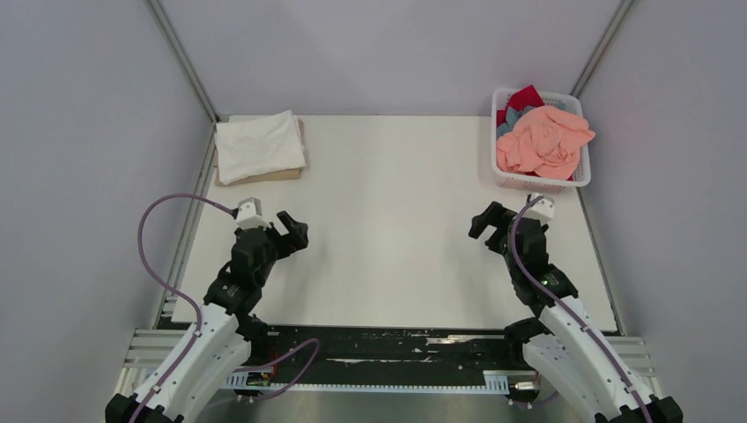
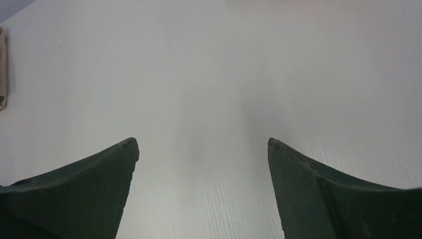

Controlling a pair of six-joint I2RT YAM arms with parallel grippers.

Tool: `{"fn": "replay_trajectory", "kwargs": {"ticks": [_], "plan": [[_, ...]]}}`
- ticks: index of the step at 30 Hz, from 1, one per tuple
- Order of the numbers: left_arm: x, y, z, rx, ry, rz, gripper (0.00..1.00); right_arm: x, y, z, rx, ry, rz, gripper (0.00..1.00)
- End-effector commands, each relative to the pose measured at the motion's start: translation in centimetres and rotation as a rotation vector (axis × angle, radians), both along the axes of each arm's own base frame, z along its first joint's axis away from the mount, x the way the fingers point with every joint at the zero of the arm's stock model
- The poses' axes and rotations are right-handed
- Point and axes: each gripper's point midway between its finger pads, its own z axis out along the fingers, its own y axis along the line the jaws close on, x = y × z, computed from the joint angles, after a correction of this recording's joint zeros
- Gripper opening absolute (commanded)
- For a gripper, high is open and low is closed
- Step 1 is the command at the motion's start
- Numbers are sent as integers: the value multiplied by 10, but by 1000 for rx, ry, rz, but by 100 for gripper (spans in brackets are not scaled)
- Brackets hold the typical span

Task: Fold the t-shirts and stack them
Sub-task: Grab crumpled tshirt from bin with the right arm

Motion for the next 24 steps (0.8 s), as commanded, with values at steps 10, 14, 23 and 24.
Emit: {"fn": "replay_trajectory", "kwargs": {"ticks": [10, 14, 23, 24], "plan": [[16, -10, 29, -44, -70, -11, 100, 80, -45, 110, -183, -137, -238, 100], [20, -12, 25, -32, -46, -17, 100, 135, -88, 119, -145, -81, -263, 100], [26, -9, 13, 9, 6, 2, 100, 258, -154, 75, -159, 71, -215, 97], [27, -9, 14, 11, 6, 5, 100, 270, -158, 66, -157, 93, -211, 95]]}}
